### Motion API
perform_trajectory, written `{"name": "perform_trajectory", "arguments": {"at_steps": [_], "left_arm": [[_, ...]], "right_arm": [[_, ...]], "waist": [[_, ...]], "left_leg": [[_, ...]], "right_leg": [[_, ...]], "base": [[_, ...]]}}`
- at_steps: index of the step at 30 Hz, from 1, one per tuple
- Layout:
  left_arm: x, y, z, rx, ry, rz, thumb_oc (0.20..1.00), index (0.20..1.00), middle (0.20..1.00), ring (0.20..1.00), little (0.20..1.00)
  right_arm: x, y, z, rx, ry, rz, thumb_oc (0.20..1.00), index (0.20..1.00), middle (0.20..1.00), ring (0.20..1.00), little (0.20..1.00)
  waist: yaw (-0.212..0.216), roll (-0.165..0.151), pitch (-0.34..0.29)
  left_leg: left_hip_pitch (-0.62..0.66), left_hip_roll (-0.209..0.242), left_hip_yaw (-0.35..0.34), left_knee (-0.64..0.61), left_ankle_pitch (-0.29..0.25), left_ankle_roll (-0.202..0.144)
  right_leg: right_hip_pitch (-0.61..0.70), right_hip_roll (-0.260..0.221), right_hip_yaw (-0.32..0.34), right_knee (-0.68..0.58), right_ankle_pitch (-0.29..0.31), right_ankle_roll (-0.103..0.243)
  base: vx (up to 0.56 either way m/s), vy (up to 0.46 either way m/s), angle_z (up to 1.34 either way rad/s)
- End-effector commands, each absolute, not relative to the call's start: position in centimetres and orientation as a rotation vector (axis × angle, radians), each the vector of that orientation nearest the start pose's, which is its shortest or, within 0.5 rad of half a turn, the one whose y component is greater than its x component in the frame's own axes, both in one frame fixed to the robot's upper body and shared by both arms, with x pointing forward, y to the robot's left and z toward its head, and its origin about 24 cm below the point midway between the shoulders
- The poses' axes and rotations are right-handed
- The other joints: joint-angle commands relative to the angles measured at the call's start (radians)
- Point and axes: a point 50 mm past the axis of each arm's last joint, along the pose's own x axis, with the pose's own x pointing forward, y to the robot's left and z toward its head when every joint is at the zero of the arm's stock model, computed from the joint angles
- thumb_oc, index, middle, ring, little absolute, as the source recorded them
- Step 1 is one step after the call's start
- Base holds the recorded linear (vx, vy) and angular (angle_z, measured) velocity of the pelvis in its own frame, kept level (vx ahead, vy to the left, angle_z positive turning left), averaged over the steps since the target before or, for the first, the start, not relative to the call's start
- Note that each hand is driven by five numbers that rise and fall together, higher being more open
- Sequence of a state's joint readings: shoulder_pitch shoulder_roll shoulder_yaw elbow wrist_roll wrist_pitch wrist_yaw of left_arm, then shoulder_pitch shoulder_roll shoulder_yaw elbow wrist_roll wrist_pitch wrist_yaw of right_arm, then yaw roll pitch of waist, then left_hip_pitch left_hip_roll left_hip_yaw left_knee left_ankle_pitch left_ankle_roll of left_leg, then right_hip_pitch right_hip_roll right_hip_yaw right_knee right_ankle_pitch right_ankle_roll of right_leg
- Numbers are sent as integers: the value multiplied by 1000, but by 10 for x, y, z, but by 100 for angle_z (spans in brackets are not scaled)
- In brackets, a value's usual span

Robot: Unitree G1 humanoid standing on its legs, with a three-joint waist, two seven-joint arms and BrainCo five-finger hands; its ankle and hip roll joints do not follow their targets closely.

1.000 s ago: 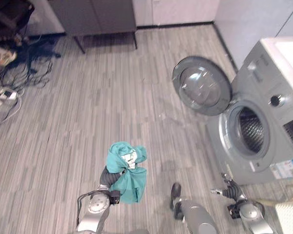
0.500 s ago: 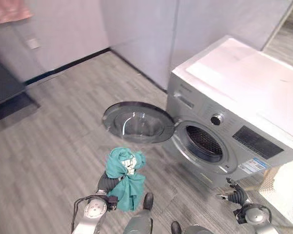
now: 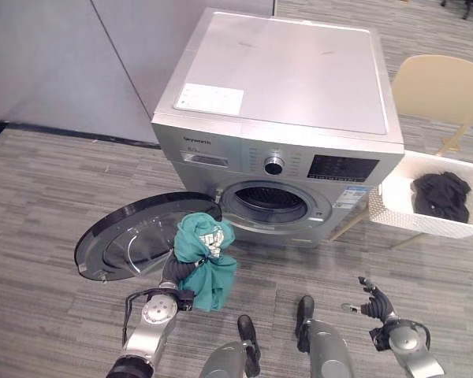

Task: Grab the laundry basket,head to the washer,open it,put in the laundry and shut it.

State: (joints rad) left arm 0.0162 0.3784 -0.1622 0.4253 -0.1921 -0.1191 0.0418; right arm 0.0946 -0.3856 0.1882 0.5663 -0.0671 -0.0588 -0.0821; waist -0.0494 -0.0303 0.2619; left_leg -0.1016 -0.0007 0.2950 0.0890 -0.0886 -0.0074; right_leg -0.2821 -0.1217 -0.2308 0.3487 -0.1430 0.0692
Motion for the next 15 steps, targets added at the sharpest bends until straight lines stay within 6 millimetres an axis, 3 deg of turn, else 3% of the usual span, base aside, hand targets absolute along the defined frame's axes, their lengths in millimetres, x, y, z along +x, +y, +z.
{"name": "perform_trajectory", "arguments": {"at_steps": [1,2,5,6,7,9,10,13,14,15], "left_arm": [[221,218,-26,230,271,-33,200,200,200,200,200],[222,217,-27,221,274,-26,200,200,200,200,200],[227,212,-27,213,269,-31,200,200,200,200,200],[230,209,-25,216,256,-34,200,200,200,200,200],[230,209,-25,216,256,-34,200,200,200,200,200],[234,207,-22,218,238,-22,200,200,200,200,200],[233,207,-24,214,244,-19,200,200,200,200,200],[239,207,-20,214,225,7,200,200,200,200,200],[249,208,-11,214,185,34,200,200,200,200,200],[267,204,5,202,115,58,200,200,200,200,200]], "right_arm": [[198,-247,-66,-495,521,-22,1000,1000,1000,1000,1000],[199,-249,-65,-497,519,-32,1000,1000,1000,1000,1000],[201,-251,-65,-499,524,-40,1000,1000,1000,1000,1000],[202,-253,-64,-497,521,-48,1000,1000,1000,1000,1000],[202,-253,-64,-497,521,-48,1000,1000,1000,1000,1000],[204,-251,-66,-497,525,-53,1000,1000,1000,1000,1000],[205,-249,-67,-496,525,-45,1000,1000,1000,1000,1000],[211,-238,-65,-484,496,-26,1000,1000,1000,1000,1000],[222,-231,-59,-471,457,-20,1000,1000,1000,1000,1000],[232,-225,-49,-449,403,-33,1000,1000,1000,1000,1000]], "waist": [[12,-36,-42],[23,-35,-34],[37,-45,-22],[45,-49,-16],[44,-51,-18],[71,-26,3],[72,-20,2],[68,-29,29],[66,-34,67],[57,-47,93]], "left_leg": [[63,141,-44,259,-15,-68],[40,139,-78,306,26,-75],[-37,102,-150,305,-3,-63],[-73,76,-186,222,-19,-57],[-74,73,-186,217,-14,-56],[-115,44,-264,48,82,-72],[-109,43,-276,26,82,-68],[-136,37,-243,67,62,-42],[-189,42,-212,120,45,-30],[-310,43,-185,255,-5,-12]], "right_leg": [[126,18,-7,-283,144,-7],[144,34,1,-286,131,-22],[175,38,24,-298,109,-28],[190,43,51,-313,102,-17],[188,41,50,-314,104,-17],[195,78,98,-297,88,-13],[192,87,115,-284,79,-13],[113,89,178,-171,55,-12],[14,83,194,-79,56,-12],[-126,71,207,38,36,-23]], "base": [[111,-105,29],[103,-78,23],[141,-59,-27],[139,-3,-20],[165,59,-13],[152,125,-44],[151,123,-117],[-15,233,-129],[-337,245,-103],[-353,129,-105]]}}
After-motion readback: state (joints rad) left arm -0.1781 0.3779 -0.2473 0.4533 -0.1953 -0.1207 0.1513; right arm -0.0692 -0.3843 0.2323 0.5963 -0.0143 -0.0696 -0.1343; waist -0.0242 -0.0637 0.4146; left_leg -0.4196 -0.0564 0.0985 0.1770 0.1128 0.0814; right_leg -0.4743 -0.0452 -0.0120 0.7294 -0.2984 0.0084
